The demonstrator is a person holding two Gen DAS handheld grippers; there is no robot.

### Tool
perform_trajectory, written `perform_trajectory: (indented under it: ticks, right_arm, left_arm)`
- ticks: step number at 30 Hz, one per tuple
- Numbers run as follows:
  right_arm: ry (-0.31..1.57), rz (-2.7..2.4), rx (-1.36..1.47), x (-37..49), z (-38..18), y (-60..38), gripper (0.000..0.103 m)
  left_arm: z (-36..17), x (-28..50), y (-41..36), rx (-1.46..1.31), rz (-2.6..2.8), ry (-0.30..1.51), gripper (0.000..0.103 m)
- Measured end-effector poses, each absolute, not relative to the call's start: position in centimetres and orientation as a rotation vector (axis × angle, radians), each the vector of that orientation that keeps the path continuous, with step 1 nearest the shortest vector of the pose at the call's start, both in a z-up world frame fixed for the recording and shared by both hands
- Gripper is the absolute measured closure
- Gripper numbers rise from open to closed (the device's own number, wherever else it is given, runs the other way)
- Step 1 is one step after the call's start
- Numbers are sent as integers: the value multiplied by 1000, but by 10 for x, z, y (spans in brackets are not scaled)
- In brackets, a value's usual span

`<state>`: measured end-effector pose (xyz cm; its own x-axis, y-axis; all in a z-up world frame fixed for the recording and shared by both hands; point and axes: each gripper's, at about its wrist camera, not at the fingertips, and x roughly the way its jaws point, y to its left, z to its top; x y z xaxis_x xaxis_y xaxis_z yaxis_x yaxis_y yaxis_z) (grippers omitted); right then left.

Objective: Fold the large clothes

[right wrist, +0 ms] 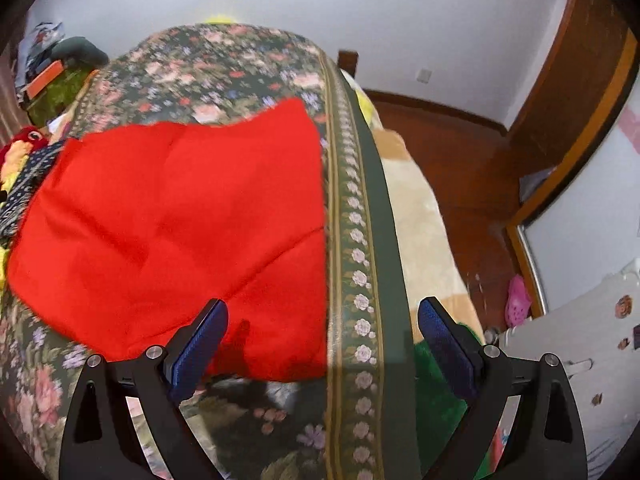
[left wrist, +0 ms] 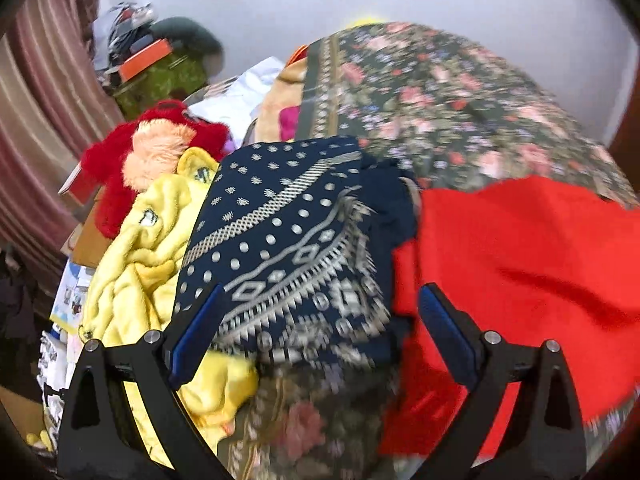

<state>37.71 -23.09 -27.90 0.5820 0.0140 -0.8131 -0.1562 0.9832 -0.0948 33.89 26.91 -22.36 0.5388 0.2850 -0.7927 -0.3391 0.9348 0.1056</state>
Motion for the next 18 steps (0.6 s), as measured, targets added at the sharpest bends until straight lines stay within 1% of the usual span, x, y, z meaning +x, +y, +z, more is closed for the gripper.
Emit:
perform_trajectory:
  ticks: [4, 9, 14, 18]
  right_arm:
    - [878, 137, -173, 359, -251, -215, 8]
    - [814, 196, -177, 339, -224, -191, 8]
    - [777, 252, -174, 325, -211, -166, 8]
    - [792, 301, -159, 323, -215, -147, 8]
  left_arm:
    - [-205, 306, 250, -122, 265, 898, 5]
    - [-198, 273, 229, -224, 164, 873, 5]
    - [-215, 248, 210, -315, 116, 880, 5]
    - [-246, 238, 201, -453, 85, 937, 5]
